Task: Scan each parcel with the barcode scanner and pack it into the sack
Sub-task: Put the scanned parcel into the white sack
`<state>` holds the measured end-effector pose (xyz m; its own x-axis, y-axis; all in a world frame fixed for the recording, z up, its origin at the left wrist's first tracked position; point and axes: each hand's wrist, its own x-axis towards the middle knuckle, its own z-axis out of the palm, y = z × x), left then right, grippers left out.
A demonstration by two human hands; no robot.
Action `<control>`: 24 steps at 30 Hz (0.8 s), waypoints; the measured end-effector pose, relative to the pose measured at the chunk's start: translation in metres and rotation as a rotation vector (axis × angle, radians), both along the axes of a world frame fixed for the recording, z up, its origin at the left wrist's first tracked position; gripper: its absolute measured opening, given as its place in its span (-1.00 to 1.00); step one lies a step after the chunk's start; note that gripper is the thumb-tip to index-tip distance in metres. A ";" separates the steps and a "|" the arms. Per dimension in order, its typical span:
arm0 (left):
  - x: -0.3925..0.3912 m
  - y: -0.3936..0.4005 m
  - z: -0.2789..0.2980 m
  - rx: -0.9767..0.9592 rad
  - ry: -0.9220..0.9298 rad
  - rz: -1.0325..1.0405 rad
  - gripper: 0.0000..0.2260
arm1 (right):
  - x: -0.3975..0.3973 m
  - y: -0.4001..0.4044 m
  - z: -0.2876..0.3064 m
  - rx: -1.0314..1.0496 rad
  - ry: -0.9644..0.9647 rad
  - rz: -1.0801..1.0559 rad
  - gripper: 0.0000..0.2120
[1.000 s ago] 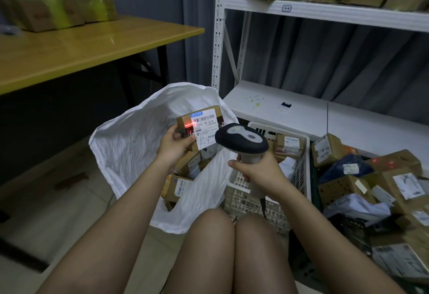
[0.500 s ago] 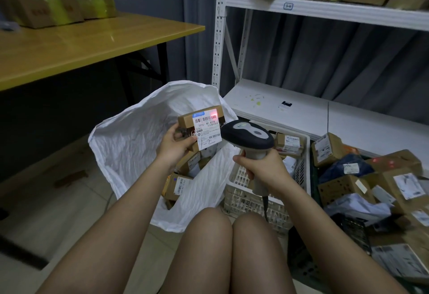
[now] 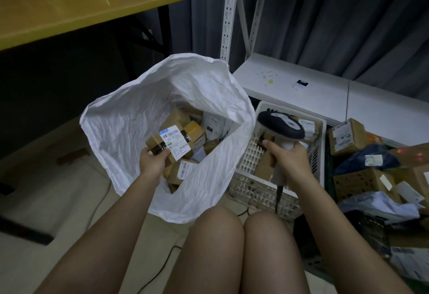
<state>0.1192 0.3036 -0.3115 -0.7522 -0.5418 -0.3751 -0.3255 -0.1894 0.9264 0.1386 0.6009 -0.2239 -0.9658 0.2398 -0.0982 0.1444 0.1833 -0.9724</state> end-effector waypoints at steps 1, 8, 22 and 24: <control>-0.007 -0.001 -0.008 -0.009 -0.040 -0.024 -0.60 | -0.005 0.004 -0.006 -0.002 -0.014 -0.020 -0.73; -0.093 0.037 -0.017 -0.151 -0.004 -0.392 -0.58 | -0.038 0.027 -0.045 0.006 -0.090 -0.101 -0.70; -0.059 0.123 0.058 -0.485 0.472 -0.508 -0.83 | -0.026 0.076 -0.076 -0.027 -0.183 -0.150 -0.70; -0.050 0.148 0.072 -0.482 0.501 -0.593 -0.83 | -0.017 0.082 -0.076 -0.069 -0.190 -0.185 -0.72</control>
